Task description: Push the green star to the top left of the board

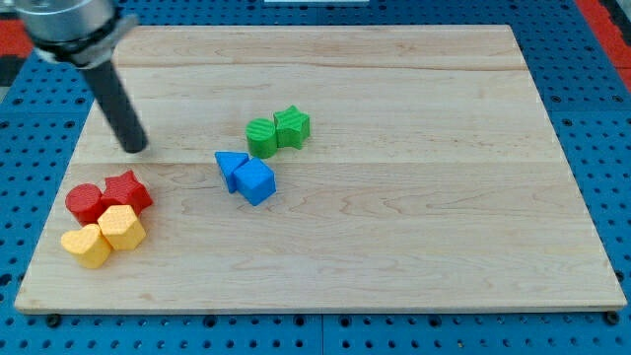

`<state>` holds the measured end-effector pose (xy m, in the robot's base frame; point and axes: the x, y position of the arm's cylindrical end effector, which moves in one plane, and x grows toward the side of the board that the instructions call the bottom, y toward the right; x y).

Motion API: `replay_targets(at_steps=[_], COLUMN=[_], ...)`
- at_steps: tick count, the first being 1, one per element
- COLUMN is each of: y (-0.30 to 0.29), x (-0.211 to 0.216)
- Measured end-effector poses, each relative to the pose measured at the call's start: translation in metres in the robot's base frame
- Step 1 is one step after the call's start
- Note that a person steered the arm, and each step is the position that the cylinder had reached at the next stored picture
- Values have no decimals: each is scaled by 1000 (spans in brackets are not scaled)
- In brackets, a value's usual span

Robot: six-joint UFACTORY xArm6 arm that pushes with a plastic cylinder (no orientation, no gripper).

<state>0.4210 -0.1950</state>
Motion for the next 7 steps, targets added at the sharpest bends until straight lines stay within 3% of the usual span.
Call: replay_targets(at_steps=[4,5,7], y=[186,206,217], x=[-11,-18,23])
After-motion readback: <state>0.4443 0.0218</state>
